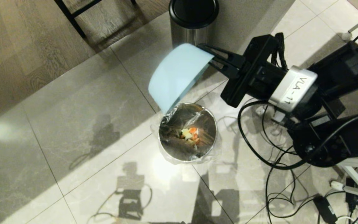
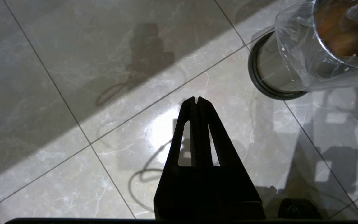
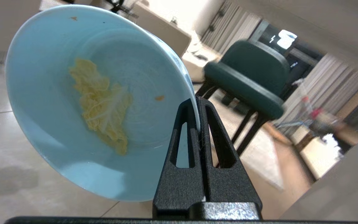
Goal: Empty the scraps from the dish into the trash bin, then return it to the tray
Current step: Pour the leftover food from the bowl into the trash can
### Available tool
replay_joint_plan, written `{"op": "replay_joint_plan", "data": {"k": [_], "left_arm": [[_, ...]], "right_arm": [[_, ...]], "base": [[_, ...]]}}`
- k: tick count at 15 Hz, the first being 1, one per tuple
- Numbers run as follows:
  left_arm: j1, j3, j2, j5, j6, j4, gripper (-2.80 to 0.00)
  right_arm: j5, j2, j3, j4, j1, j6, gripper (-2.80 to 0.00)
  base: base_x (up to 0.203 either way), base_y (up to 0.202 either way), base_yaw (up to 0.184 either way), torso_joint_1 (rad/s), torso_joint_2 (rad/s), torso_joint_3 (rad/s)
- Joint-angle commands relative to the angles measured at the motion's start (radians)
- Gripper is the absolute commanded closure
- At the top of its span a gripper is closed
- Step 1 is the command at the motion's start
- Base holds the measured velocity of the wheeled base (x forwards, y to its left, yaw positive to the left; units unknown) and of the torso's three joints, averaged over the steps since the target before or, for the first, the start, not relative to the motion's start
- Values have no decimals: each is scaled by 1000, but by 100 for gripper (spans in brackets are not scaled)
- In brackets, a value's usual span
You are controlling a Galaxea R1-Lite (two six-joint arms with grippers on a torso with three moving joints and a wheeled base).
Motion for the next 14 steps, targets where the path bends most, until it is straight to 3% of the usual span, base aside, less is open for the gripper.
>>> {"op": "replay_joint_plan", "data": {"k": [1, 6, 11, 14], "left_arm": [[0, 0, 1, 0, -1, 0, 0], [0, 0, 1, 0, -1, 0, 0], [-2, 0, 1, 0, -1, 0, 0], [0, 0, 1, 0, -1, 0, 0]], "right_arm": [[5, -13, 25, -48, -21, -6, 0], [4, -57, 111, -48, -13, 0, 0], [-6, -56, 1, -48, 4, 46, 0], [-14, -34, -48, -48, -36, 73, 0]], "base": [[0, 0, 0, 0, 0, 0], [0, 0, 0, 0, 0, 0], [0, 0, 0, 0, 0, 0], [0, 0, 0, 0, 0, 0]]}}
